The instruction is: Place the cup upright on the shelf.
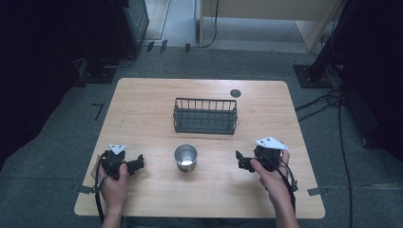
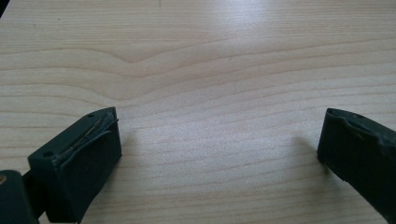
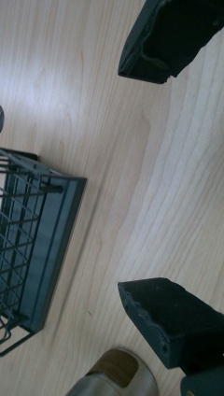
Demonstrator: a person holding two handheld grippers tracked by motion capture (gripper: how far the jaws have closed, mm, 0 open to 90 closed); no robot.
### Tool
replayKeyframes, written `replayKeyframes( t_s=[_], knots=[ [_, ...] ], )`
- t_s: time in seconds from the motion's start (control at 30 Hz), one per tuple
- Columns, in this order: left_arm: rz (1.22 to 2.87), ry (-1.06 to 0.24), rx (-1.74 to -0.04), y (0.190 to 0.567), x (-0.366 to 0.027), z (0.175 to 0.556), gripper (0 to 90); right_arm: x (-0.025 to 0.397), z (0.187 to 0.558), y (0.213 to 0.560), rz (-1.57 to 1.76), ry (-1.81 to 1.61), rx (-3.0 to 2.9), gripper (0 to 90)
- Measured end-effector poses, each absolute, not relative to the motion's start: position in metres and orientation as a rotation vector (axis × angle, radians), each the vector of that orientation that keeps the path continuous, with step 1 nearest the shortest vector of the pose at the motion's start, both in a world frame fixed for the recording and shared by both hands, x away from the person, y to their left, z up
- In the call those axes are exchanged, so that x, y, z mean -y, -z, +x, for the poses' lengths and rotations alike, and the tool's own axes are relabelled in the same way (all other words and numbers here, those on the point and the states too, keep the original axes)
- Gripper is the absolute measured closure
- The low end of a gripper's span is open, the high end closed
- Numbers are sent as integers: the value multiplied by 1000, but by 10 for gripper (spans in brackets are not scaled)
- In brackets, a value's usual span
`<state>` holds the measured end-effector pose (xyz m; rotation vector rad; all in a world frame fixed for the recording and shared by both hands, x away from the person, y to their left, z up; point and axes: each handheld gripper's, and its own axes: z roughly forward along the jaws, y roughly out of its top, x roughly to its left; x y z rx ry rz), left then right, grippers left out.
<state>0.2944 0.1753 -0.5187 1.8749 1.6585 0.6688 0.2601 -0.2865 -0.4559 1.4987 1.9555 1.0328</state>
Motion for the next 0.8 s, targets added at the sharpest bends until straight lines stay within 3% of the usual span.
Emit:
replayKeyframes(
  t_s=[0.8],
  knots=[
    [1875,-669,-1658,519,-175,294,0,236,264,453,1409,-1100,-2065,0]
  ],
)
